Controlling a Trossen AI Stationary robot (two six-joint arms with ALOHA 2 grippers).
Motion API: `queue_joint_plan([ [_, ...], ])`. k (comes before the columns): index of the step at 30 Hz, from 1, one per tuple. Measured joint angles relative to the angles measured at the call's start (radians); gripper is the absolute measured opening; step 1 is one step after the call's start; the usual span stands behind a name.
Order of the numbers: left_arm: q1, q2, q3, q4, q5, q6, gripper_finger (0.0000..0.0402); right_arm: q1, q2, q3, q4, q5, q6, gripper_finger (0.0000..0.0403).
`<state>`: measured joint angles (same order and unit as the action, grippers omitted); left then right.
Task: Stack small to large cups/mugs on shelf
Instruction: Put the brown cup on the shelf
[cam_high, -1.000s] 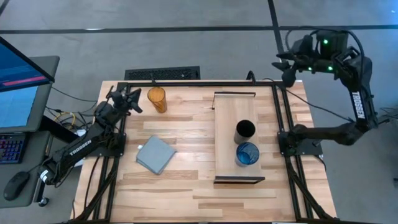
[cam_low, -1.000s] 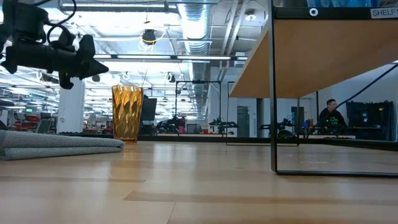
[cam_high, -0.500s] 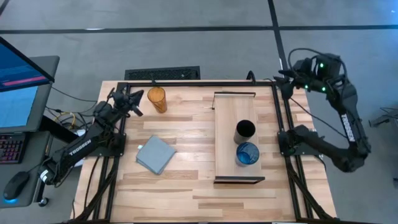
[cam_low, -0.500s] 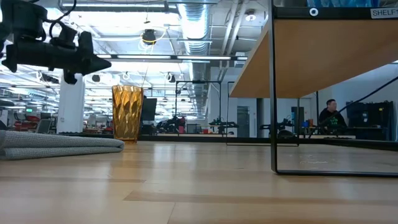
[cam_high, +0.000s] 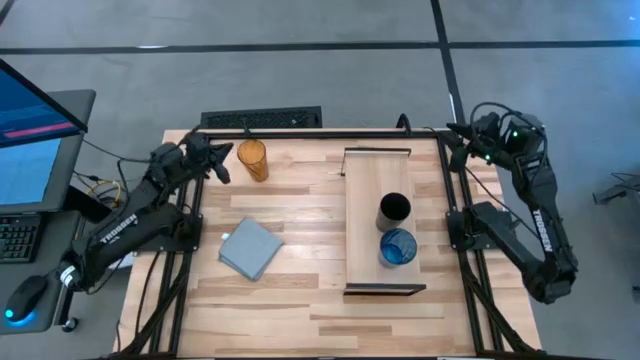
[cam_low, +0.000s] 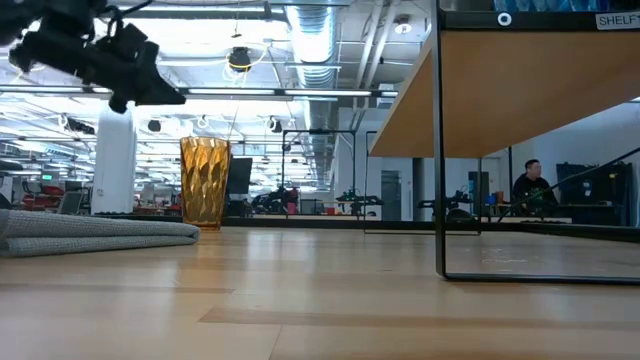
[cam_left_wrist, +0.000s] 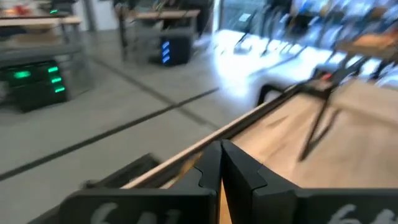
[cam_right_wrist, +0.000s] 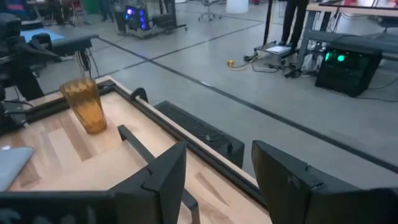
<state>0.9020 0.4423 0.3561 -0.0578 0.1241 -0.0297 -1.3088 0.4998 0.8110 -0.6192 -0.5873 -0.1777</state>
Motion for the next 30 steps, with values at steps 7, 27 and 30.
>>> queue_joint_plan([
  [7, 0.000, 0.094, 0.153, -0.145, -0.088, 0.096, 0.0000, -0.003, -0.022, -0.019, -0.005, -0.014, 0.031, 0.0203],
  [27, 0.000, 0.272, 0.237, -0.146, -0.080, -0.153, 0.0000, -0.003, -0.022, -0.019, -0.004, -0.014, 0.047, 0.0204],
  [30, 0.000, 0.272, 0.237, -0.146, -0.080, -0.155, 0.0000, -0.003, -0.022, -0.019, -0.004, -0.014, 0.047, 0.0203],
])
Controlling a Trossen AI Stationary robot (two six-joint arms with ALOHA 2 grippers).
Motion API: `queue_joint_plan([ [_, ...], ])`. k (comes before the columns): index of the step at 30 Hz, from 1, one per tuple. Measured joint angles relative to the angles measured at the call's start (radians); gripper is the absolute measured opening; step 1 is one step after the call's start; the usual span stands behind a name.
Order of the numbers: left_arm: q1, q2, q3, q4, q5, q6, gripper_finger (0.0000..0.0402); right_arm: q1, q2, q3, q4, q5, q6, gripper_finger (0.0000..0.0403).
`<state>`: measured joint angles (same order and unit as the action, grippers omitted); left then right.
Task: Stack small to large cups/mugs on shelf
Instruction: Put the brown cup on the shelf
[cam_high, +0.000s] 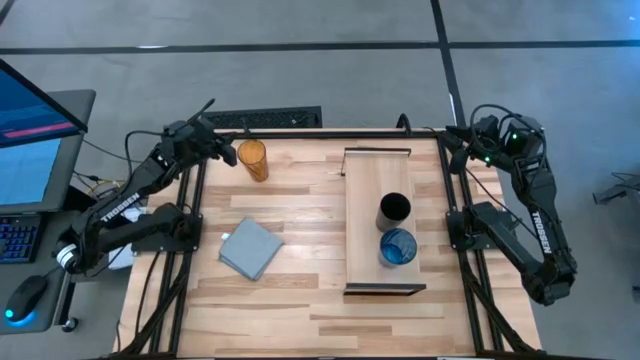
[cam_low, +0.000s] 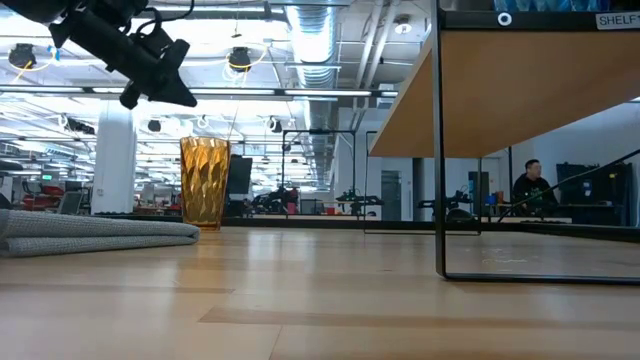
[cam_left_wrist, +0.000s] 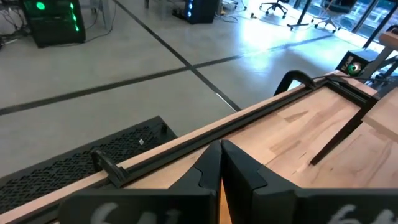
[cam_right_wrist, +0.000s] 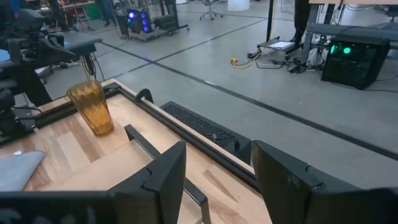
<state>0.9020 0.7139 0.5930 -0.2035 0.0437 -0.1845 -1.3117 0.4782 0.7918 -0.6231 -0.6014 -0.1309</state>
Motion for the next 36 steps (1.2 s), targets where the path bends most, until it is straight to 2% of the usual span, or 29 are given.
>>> queue_joint_plan([
  [10, 0.000, 0.000, 0.000, 0.000, -0.001, 0.003, 0.0009, 0.000, 0.000, 0.000, 0.000, 0.000, 0.000, 0.0204],
  [23, 0.000, 0.000, 0.000, 0.000, 0.000, -0.047, 0.0108, 0.000, 0.000, 0.000, 0.000, 0.000, 0.000, 0.0203],
  [26, 0.000, 0.000, 0.000, 0.002, 0.011, -0.100, 0.0122, 0.000, 0.000, 0.000, 0.000, 0.000, 0.000, 0.0204],
  [31, 0.000, 0.030, 0.005, 0.035, 0.084, -0.187, 0.0126, 0.000, 0.003, 0.000, 0.004, 0.000, 0.001, 0.0205],
  [36, 0.000, 0.121, 0.088, -0.095, 0.071, -0.176, 0.0113, 0.003, 0.021, 0.000, 0.007, 0.000, 0.001, 0.0203],
])
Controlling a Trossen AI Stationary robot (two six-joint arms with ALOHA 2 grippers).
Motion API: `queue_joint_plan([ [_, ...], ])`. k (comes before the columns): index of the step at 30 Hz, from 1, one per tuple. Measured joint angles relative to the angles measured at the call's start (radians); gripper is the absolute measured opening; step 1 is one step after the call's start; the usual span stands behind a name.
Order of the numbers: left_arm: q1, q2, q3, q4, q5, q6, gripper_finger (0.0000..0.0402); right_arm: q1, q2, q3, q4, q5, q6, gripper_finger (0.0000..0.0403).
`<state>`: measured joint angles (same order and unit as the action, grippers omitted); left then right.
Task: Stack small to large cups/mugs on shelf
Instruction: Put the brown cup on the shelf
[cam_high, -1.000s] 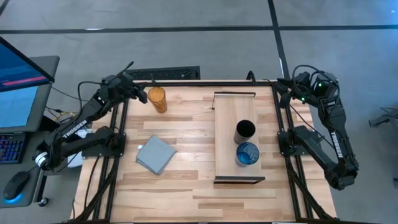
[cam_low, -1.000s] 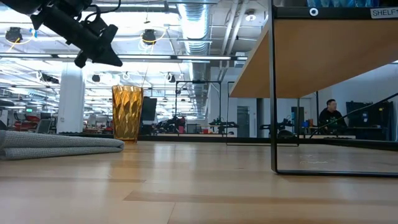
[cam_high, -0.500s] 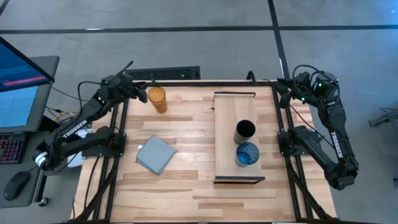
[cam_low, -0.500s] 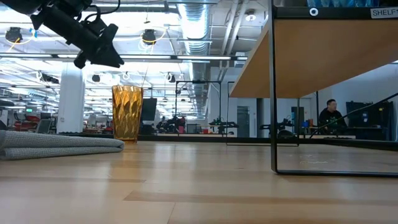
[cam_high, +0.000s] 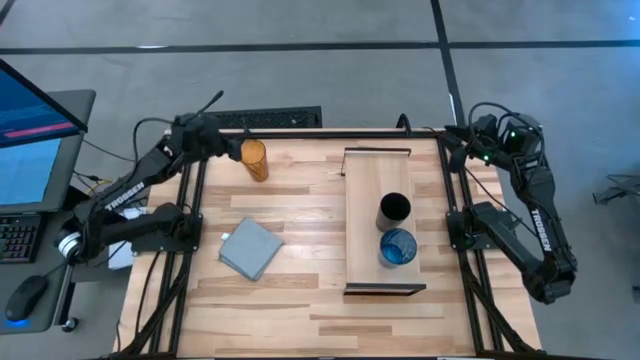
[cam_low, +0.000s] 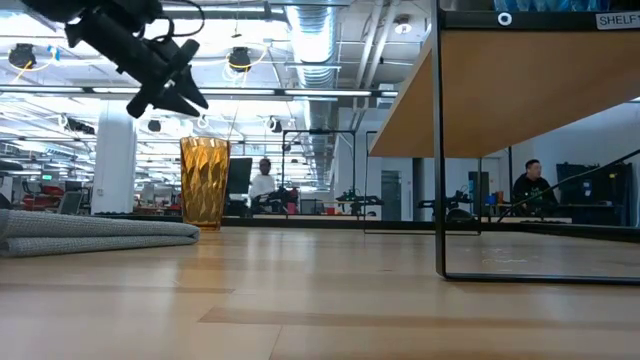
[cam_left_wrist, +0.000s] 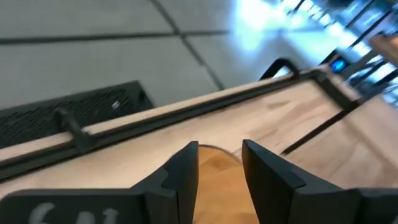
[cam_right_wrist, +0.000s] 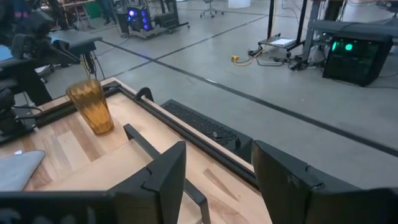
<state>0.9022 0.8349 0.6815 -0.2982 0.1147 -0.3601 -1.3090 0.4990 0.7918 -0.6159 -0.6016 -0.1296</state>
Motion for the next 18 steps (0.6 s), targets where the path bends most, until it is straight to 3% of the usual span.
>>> queue_joint_plan([
  [12, 0.001, 0.243, 0.343, -0.369, -0.026, 0.071, 0.0098, 0.000, 0.065, 0.000, -0.005, 0.000, 0.000, 0.0205],
  [18, 0.001, 0.358, 0.440, -0.553, -0.075, 0.097, 0.0098, 0.000, 0.094, 0.000, -0.005, -0.001, -0.001, 0.0203],
])
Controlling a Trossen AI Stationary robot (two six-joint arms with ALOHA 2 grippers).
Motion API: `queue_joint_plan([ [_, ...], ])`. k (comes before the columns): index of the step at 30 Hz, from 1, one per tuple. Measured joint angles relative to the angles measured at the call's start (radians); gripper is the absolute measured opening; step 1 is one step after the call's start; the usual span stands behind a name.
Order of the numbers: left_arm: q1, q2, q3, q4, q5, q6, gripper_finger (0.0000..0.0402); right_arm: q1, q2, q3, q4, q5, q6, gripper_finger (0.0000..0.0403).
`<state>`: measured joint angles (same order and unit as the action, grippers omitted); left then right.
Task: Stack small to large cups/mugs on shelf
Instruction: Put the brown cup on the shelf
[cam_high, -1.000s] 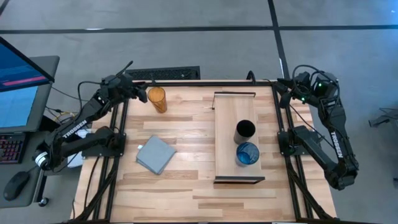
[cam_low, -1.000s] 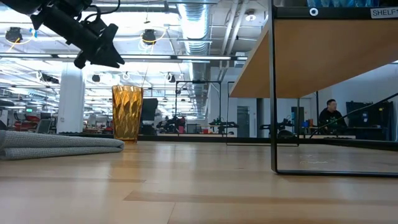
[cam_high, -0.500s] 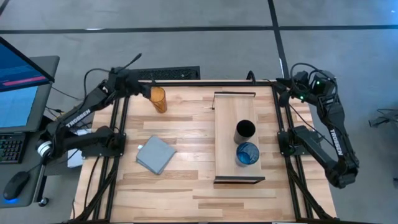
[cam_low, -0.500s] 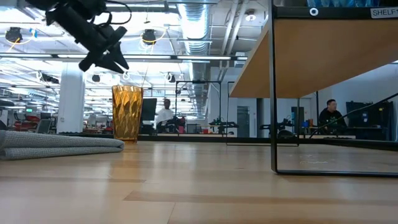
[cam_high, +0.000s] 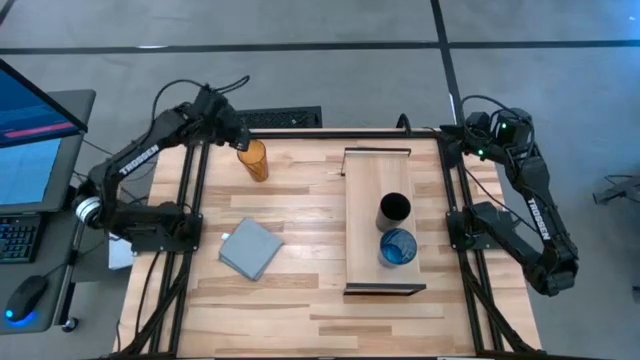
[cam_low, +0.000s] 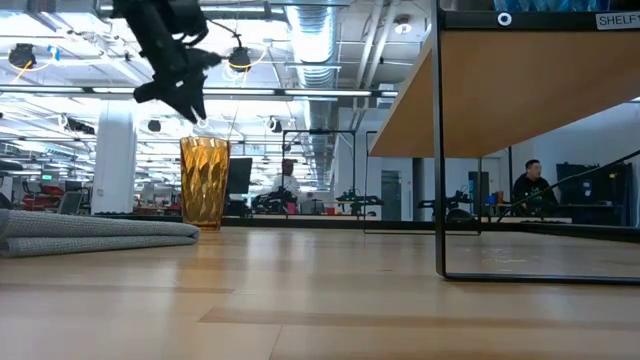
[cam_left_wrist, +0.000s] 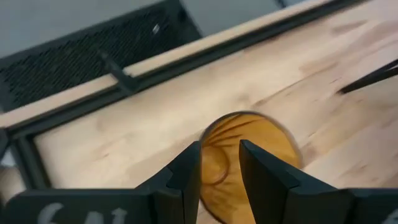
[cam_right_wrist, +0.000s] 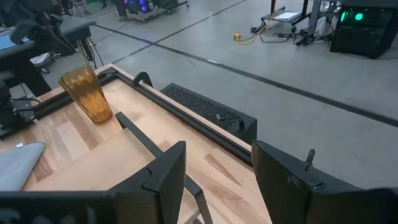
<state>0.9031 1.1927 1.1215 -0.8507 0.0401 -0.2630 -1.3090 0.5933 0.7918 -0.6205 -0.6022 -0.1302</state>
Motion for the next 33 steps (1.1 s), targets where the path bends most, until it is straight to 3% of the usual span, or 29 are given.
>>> queue_joint_plan([
  [13, 0.000, 0.181, 0.017, -0.048, 0.011, 0.006, 0.0098, 0.000, 0.037, 0.000, 0.000, -0.003, -0.009, 0.0205],
  [23, -0.002, 0.240, 0.017, -0.065, 0.015, 0.016, 0.0096, 0.000, 0.037, 0.000, 0.000, -0.003, -0.011, 0.0205],
  [26, -0.004, 0.248, 0.017, -0.064, 0.016, 0.028, 0.0076, 0.000, 0.037, 0.000, 0.000, -0.003, -0.011, 0.0205],
  [30, -0.009, 0.248, 0.017, -0.057, 0.019, 0.067, 0.0019, 0.000, 0.037, 0.000, 0.000, -0.003, -0.009, 0.0205],
  [33, -0.017, 0.249, 0.016, -0.045, 0.049, 0.073, 0.0008, 0.000, 0.037, 0.000, 0.000, -0.003, -0.009, 0.0205],
])
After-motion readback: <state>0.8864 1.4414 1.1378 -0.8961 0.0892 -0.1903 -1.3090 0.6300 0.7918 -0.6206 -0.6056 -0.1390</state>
